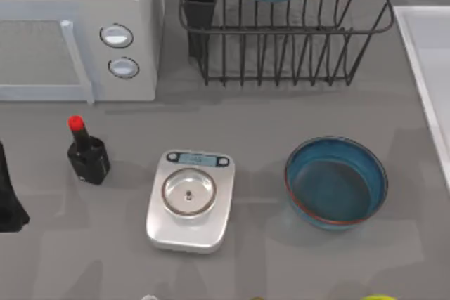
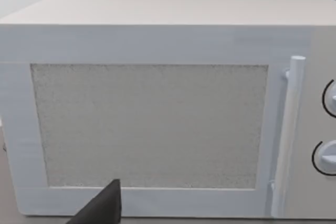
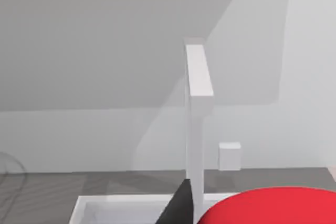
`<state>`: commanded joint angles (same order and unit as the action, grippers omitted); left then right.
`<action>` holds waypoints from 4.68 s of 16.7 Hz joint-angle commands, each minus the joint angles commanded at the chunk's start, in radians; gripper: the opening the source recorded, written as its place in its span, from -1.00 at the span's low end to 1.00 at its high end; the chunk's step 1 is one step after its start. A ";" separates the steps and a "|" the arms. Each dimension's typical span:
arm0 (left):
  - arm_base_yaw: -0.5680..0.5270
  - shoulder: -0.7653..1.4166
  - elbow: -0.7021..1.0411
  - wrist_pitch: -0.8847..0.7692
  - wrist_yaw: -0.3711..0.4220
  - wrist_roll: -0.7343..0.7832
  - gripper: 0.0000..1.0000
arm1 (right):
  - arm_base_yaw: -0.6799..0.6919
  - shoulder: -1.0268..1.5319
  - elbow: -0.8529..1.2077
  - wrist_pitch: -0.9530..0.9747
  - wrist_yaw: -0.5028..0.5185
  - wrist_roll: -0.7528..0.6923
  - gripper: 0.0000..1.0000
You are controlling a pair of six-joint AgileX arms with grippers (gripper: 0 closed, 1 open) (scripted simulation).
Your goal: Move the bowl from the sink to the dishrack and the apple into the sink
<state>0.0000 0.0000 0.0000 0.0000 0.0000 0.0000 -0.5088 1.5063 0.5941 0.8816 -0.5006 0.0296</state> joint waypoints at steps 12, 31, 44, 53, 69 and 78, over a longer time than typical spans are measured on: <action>0.000 0.000 0.000 0.000 0.000 0.000 1.00 | -0.020 0.153 -0.013 0.191 -0.003 -0.010 -1.00; 0.000 0.000 0.000 0.000 0.000 0.000 1.00 | -0.019 0.710 -0.105 0.853 0.008 -0.015 -0.55; 0.000 0.000 0.000 0.000 0.000 0.000 1.00 | -0.019 0.710 -0.105 0.853 0.008 -0.015 1.00; 0.000 0.000 0.000 0.000 0.000 0.000 1.00 | -0.014 0.690 -0.115 0.831 0.015 -0.012 1.00; 0.000 0.000 0.000 0.000 0.000 0.000 1.00 | 0.246 -0.401 -0.355 -0.024 0.257 -0.012 1.00; 0.000 0.000 0.000 0.000 0.000 0.000 1.00 | 0.443 -1.245 -0.539 -0.681 0.436 -0.021 1.00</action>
<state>0.0000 0.0000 0.0000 0.0000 0.0000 0.0000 -0.0660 0.2615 0.0552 0.2002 -0.0649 0.0086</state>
